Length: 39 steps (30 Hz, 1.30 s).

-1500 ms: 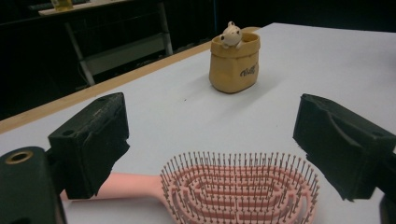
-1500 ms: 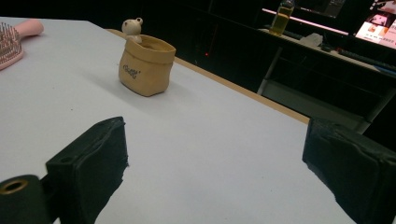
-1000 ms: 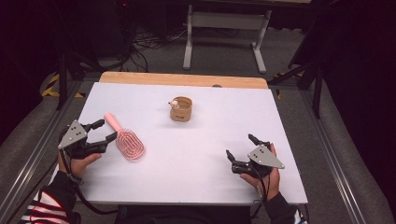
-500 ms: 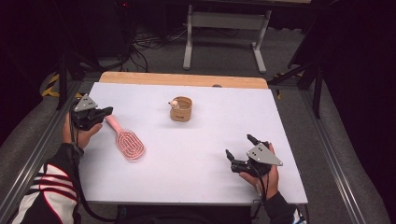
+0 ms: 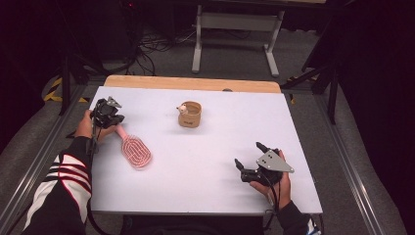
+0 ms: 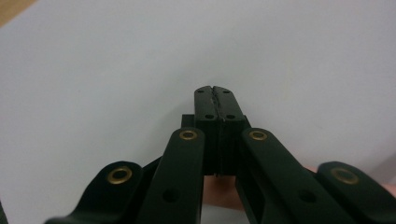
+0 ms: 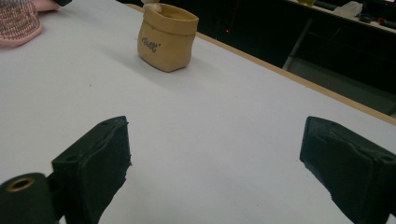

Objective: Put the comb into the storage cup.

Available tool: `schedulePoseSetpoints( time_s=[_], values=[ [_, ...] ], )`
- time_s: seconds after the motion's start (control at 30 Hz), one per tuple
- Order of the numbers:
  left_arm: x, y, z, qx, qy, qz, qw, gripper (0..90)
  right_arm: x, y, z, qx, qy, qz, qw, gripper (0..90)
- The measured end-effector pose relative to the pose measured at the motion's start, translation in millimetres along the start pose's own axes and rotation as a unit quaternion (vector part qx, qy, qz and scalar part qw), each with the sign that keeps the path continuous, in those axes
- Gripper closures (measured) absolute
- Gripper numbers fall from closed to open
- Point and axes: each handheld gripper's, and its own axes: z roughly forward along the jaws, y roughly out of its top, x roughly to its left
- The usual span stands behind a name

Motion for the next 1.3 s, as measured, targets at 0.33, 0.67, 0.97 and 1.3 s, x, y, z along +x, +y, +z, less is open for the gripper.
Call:
schedulePoseSetpoints(
  time_s=[0.33,0.67,0.97,1.3],
  values=[
    [4.1,-7.5,-0.7,0.044,0.006,-0.003,0.999,90.0,2.3,-0.6,1.3,0.007,0.006,-0.004,1.0,9.4],
    [11.0,-32.2,-21.2,0.085,0.004,-0.008,0.9964,90.0,1.2,-0.4,0.7,0.008,0.011,-0.01,0.9999,9.5],
    [1.9,-75.0,-48.3,0.055,-0.012,-0.033,0.9979,90.0,2.9,1.2,0.2,0.006,0.016,-0.01,0.9998,9.4],
    [-17.1,-107.0,-71.9,0.039,-0.02,-0.035,0.9984,90.0,6.2,1.7,5.5,0.013,0.026,-0.017,0.9994,9.5]
  ],
)
